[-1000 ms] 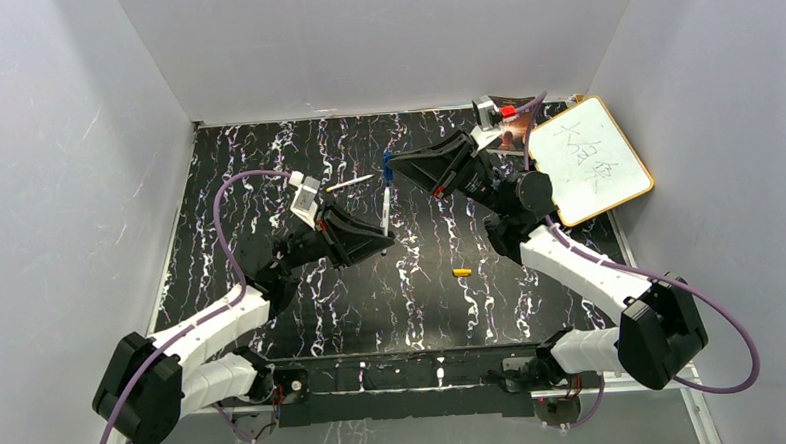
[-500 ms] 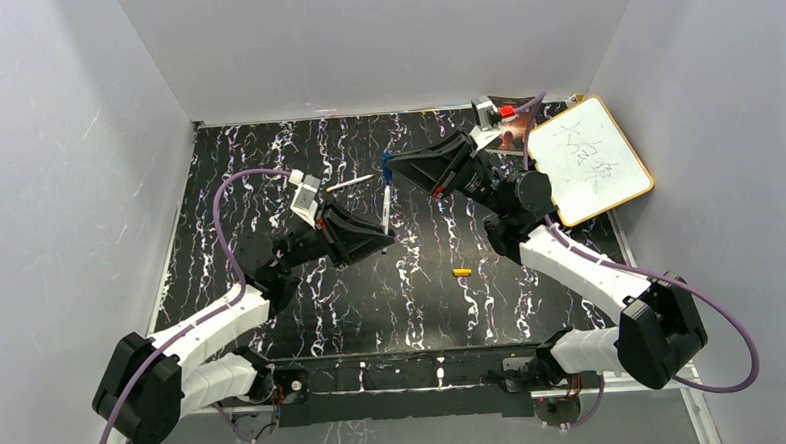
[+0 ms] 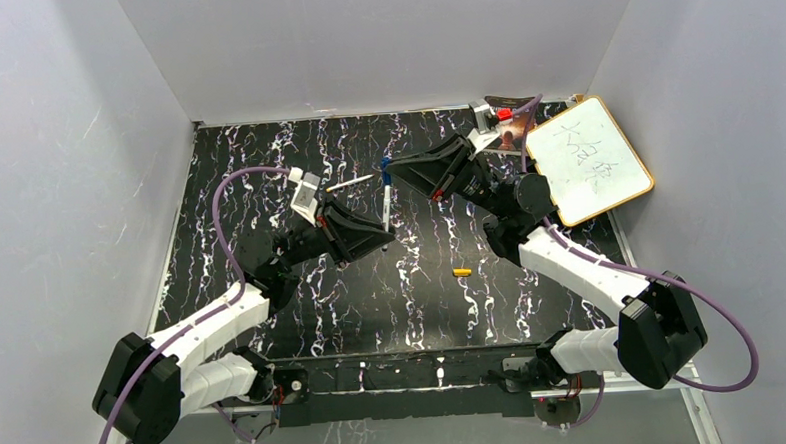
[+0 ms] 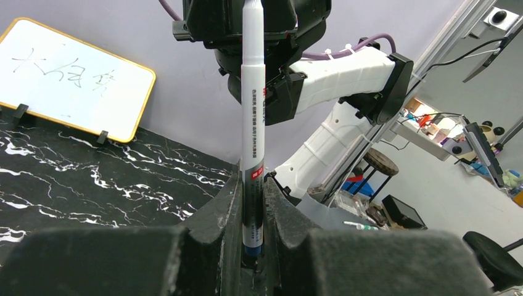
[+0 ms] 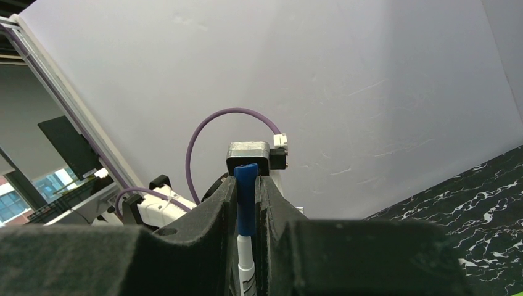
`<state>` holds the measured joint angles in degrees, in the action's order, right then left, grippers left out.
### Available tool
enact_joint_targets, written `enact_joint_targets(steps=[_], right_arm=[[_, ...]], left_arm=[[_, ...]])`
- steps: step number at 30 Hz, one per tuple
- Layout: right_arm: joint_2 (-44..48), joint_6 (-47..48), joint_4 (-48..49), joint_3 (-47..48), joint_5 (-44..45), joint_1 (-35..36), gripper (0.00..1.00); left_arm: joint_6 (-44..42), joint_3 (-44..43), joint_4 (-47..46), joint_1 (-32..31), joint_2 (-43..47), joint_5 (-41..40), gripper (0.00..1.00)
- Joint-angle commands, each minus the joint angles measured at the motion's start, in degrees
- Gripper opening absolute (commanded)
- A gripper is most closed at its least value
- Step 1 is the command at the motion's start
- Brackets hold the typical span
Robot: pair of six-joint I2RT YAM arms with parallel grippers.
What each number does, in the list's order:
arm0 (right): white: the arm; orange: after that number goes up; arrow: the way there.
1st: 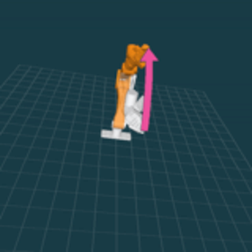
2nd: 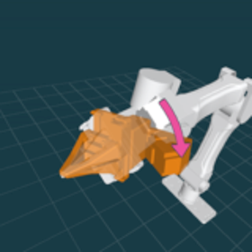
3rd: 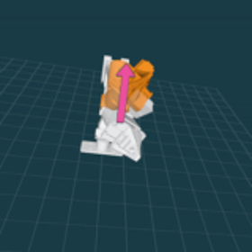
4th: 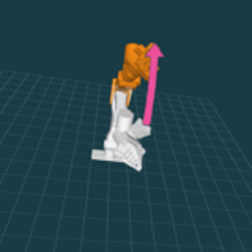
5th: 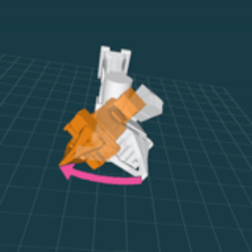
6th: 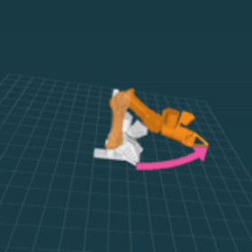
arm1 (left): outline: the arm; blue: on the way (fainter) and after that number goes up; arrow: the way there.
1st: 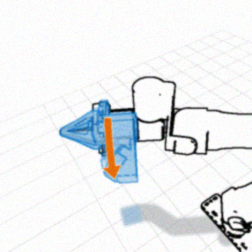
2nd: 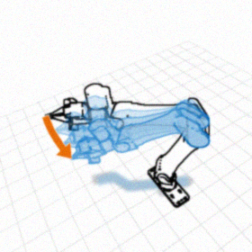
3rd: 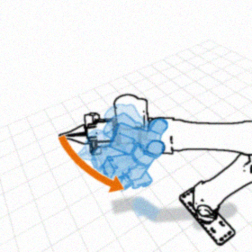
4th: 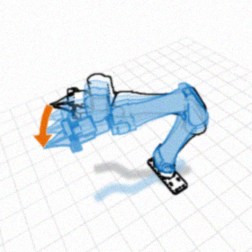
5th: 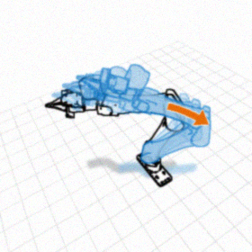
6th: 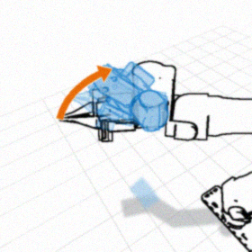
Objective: Insert the pens into the pen caps
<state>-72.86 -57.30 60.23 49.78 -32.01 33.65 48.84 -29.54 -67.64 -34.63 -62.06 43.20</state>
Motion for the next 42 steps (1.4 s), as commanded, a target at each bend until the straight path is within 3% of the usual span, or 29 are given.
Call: enact_joint_targets(steps=[1,12,20,31,42], right_arm=[[0.02,0.15,2.55,0.17,-0.68,0.19,0.00],[0.61,-0.97,3.22,-0.04,-1.21,0.48,0.00],[0.27,-1.95,5.46,-1.65,0.27,1.77,0.00],[0.38,-0.58,5.31,-3.39,0.24,2.26,0.00],[2.40,10.83,-7.12,-2.05,-3.32,2.42,0.00]], left_arm=[[-1.11,-2.15,-2.30,-0.18,0.87,-0.96,0.00],[-2.07,-3.03,-1.80,-0.17,-0.24,-2.49,0.00],[-2.79,-2.02,-6.94,-0.19,-2.25,-9.02,0.00],[-7.07,-5.05,-3.38,-0.17,-1.15,-13.61,0.00],[-7.99,-6.78,0.88,-0.17,1.56,-14.02,0.00]])
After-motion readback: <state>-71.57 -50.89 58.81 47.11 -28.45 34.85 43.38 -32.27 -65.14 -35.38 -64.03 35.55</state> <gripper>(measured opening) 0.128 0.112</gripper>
